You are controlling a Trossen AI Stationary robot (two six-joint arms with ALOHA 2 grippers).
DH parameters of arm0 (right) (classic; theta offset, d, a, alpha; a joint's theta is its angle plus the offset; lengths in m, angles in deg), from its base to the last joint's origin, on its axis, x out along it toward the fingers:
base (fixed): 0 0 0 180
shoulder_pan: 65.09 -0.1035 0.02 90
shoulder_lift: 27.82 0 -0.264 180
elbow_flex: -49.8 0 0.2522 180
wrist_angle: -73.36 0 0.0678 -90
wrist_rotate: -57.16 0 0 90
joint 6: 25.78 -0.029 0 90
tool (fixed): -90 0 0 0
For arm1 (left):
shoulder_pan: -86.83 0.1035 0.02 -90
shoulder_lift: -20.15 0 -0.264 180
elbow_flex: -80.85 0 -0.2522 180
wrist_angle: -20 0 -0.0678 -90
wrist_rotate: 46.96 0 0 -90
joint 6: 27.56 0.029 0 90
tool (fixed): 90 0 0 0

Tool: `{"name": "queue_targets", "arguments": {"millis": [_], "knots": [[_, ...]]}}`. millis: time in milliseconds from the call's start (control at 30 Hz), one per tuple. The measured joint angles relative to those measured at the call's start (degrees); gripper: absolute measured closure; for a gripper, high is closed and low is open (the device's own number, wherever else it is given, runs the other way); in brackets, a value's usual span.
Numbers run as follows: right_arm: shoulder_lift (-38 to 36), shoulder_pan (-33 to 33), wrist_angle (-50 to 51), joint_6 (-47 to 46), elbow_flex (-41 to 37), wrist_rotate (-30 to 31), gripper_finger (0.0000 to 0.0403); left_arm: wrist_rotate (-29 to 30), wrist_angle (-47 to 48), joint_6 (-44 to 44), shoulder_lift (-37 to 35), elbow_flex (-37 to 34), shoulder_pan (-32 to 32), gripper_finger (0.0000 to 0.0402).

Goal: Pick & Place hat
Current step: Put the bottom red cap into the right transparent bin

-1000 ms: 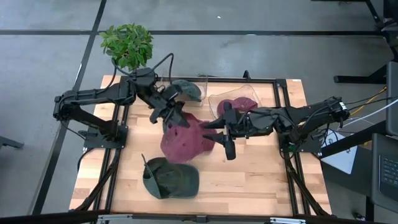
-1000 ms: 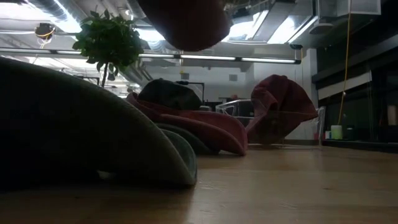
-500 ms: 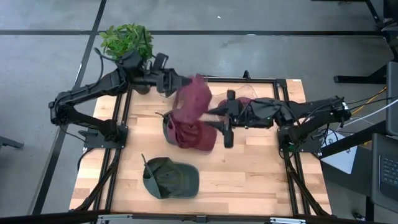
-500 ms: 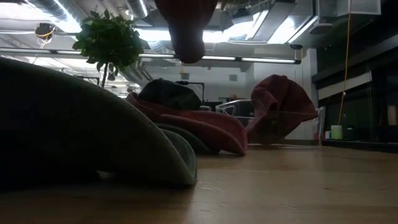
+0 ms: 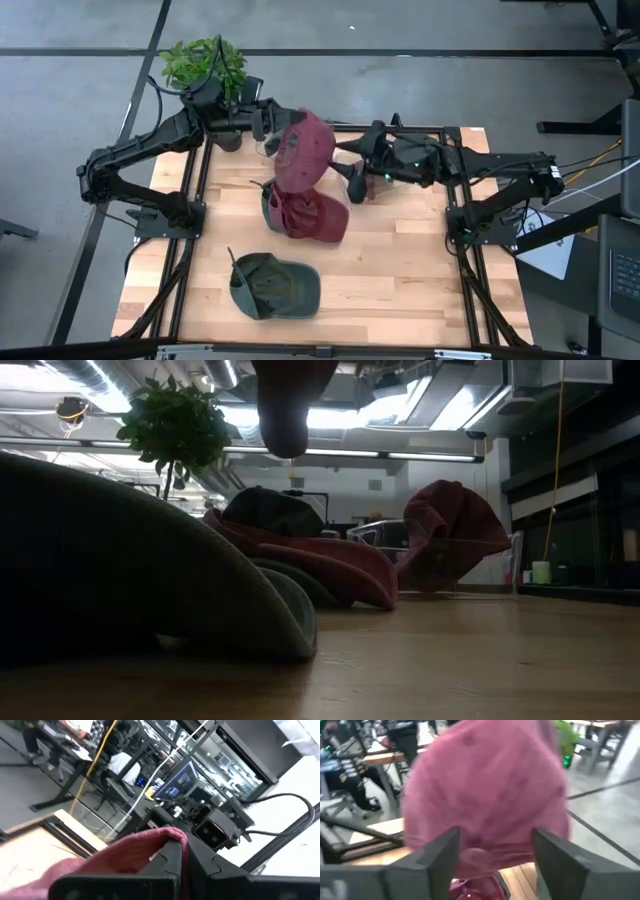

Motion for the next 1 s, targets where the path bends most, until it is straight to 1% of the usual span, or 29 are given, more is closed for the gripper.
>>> {"name": "queue_targets", "arguments": {"millis": [67, 167, 267, 367, 400, 500, 633, 700, 767, 833, 900, 1000], "knots": [[0.0, 1.4, -0.5, -2.6, 0.0, 0.0, 0.0119, 0.2, 0.0, 1.5, 0.0, 0.0, 0.7, 0.0396], [0.0, 3.8, -0.2, -9.3, 0.0, -0.5, 0.0078, 0.8, 0.0, 3.9, 0.0, 0.0, 1.5, 0.0396], [0.1, 6.5, 0.1, -16.1, 0.0, -5.5, 0.0053, 2.6, -0.1, 7.5, 0.0, 0.0, 1.6, 0.0396], [0.5, 8.9, -0.7, -21.2, 0.0, -11.3, 0.0045, 3.6, -2.1, 9.9, 0.0, 0.0, 1.7, 0.0396], [0.7, 9.4, -0.7, -21.9, 0.0, -12.1, 0.0044, 3.6, -3.2, 10.5, 0.0, 0.0, 1.7, 0.0396], [1.0, 10.9, 0.0, -22.0, 0.0, -12.6, 0.0044, 3.5, -5.6, 12.0, 0.1, 0.0, 1.7, 0.0396], [1.0, 12.3, -2.5, -21.5, 0.0, -12.6, 0.0044, 3.3, -8.3, 12.1, 0.1, 0.0, 1.7, 0.0396], [1.0, 13.0, -4.2, -21.1, 0.0, -14.5, 0.0044, 3.3, -8.6, 12.1, 0.1, 0.0, 1.7, 0.0396], [1.0, 13.7, -5.6, -21.1, 0.0, -17.9, 0.0051, 3.3, -8.6, 12.1, 0.1, 0.0, 1.7, 0.0396], [1.0, 14.2, -5.9, -21.7, 0.0, -20.4, 0.0070, 3.3, -8.6, 12.1, 0.1, 0.0, 1.7, 0.0395], [1.0, 14.4, -5.8, -21.6, 0.0, -21.8, 0.0102, 3.3, -8.6, 12.1, 0.1, 0.0, 1.7, 0.0394], [1.0, 14.4, -5.7, -21.6, 0.0, -22.2, 0.0171, 3.1, -8.6, 12.1, 0.1, 0.0, 1.7, 0.0394]]}}
